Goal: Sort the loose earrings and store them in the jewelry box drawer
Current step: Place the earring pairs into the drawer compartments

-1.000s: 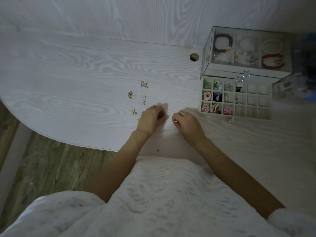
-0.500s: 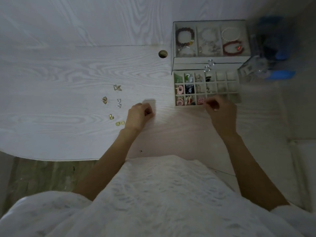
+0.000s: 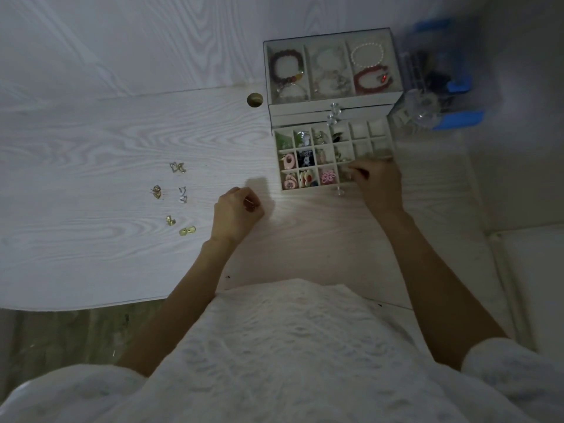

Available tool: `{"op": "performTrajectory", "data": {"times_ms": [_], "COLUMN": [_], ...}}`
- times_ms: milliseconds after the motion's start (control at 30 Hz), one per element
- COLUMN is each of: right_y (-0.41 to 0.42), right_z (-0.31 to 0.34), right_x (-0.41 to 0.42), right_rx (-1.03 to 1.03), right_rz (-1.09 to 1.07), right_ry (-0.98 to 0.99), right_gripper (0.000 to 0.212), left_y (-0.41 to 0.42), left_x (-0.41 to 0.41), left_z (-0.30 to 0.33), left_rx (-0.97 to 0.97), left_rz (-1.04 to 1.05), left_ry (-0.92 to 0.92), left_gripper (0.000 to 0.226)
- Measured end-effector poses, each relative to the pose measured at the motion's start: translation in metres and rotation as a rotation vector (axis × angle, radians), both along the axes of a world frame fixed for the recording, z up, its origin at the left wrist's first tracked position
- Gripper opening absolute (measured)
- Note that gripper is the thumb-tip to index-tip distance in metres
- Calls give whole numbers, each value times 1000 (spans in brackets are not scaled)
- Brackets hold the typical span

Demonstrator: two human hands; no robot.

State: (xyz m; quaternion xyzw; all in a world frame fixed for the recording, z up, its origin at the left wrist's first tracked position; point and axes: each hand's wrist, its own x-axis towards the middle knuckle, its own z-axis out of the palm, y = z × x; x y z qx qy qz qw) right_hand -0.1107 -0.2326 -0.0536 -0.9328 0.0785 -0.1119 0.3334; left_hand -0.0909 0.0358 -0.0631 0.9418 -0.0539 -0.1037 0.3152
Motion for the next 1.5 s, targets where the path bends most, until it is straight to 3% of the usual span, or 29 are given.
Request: {"op": "performTrajectory", "data": {"times_ms": [100, 233, 333, 500, 767, 867, 933, 1067, 1167, 1367, 1500], "right_y": [-16, -43, -46, -38, -36, -34, -32, -24, -4, 73, 129], "right_z": [-6, -26, -30, -27, -26, -26, -25, -16, -6, -5, -11], "right_x": [-14, -44, -51, -50, -48, -49, -50, -53, -53, -40, -19], "right_rx": [-16, -223, -92, -51, -16, -16, -12, -131, -170, -172, -124], "right_rz": [-89, -180, -232, -257, -292, -302, -302, -293, -215, 234, 585], "right_ry": [-11, 25, 130, 113, 145, 144, 157, 71, -40, -67, 5], "right_gripper": [16, 28, 33, 31, 34, 35, 36, 33, 25, 19, 18], "left_y": [-15, -57, -104, -170, -199, -193, -185, -148, -95, 21, 72], "left_x": [4, 14, 29, 47, 54, 55, 55, 45, 26, -24, -48], "left_z": [10, 22, 25, 19, 6, 8, 14, 31, 34, 17, -2], "left_rx": [-114, -234, -201, -67, 176, 120, 50, -28, -4, -11, 42], "left_rz": [-47, -233, -376, -590, -700, -708, -704, -598, -397, -72, 216], "left_ry": [-63, -171, -212, -176, -138, -131, -174, -367, -383, -285, -253], "left_gripper": [5, 5, 4, 5, 21, 30, 25, 20, 16, 25, 13]}}
